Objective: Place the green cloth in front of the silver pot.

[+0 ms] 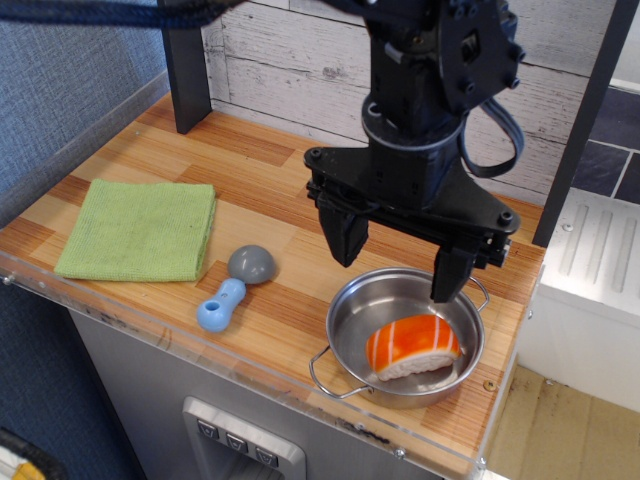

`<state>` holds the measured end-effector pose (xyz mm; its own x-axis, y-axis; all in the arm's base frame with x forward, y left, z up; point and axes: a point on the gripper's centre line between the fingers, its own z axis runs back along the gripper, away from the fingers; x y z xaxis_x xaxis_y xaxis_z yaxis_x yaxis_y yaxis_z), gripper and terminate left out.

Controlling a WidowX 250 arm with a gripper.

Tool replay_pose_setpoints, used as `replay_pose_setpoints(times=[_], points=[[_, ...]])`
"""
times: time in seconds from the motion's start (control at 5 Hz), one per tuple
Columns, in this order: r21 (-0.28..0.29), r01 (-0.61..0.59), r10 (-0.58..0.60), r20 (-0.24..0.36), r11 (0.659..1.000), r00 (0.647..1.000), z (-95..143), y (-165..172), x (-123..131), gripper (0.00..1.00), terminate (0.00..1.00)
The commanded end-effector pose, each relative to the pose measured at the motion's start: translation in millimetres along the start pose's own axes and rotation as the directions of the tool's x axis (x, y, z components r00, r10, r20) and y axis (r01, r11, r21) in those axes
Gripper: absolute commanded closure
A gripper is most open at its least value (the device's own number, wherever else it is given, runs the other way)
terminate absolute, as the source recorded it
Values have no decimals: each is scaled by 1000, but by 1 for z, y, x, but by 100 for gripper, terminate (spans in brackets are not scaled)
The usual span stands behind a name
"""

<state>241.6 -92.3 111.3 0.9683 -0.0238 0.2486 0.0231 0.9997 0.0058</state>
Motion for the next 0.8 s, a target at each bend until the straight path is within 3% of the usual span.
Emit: replay_pose_setpoints(times=[0.0, 0.6], points=[[0, 0, 0, 0, 1000, 1000, 0, 0, 0, 0, 0], [30, -162, 162, -1, 986, 987, -4, 81, 0, 0, 0]])
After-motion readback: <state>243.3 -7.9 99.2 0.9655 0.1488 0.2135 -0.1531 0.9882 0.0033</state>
